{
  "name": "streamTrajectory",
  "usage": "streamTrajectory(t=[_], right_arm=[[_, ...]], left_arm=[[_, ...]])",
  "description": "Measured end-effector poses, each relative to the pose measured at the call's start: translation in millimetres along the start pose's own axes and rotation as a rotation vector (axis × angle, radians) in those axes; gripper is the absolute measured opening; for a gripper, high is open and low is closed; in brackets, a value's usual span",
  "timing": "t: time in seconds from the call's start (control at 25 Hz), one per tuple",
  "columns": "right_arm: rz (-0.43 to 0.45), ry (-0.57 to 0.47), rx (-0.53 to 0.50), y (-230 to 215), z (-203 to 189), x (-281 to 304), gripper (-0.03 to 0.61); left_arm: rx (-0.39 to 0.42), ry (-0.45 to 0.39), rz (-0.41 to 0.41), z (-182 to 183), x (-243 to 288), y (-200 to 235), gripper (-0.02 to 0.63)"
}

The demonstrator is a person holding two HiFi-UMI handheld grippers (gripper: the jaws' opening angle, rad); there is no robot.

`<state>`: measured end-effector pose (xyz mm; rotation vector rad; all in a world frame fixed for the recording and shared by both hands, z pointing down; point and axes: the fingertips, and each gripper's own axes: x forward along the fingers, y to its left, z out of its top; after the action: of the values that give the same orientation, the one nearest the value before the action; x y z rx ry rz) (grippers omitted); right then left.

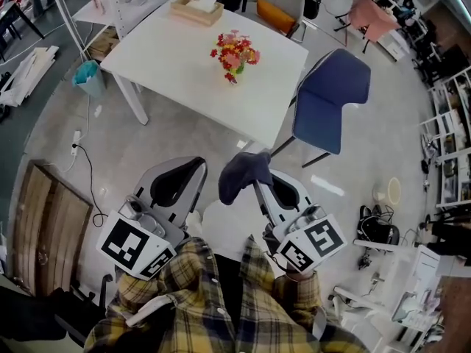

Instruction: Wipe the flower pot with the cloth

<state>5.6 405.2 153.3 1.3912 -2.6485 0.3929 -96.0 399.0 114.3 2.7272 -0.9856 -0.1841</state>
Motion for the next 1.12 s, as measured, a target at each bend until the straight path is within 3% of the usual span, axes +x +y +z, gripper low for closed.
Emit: streamTrajectory(t=[0.36, 0.76, 1.12], right_arm=[[-0.047, 0.009, 0.04, -48.0, 4.5, 56.1, 0.011], [-0.072, -0.005, 0.063, -131.9, 50.4, 152.3, 0.011], [-0.135, 0.021, 0.088, -217.9, 75.9, 195.6, 0.011]], left_arm=[[-0.009, 0.038, -0.01, -4.0, 39.3, 57.1, 0.014], [0.02, 0.064, -0.036, 28.2, 135.6, 146.2, 0.014], [0.025, 0.084, -0.082, 49.5, 231.3, 200.7, 0.014]])
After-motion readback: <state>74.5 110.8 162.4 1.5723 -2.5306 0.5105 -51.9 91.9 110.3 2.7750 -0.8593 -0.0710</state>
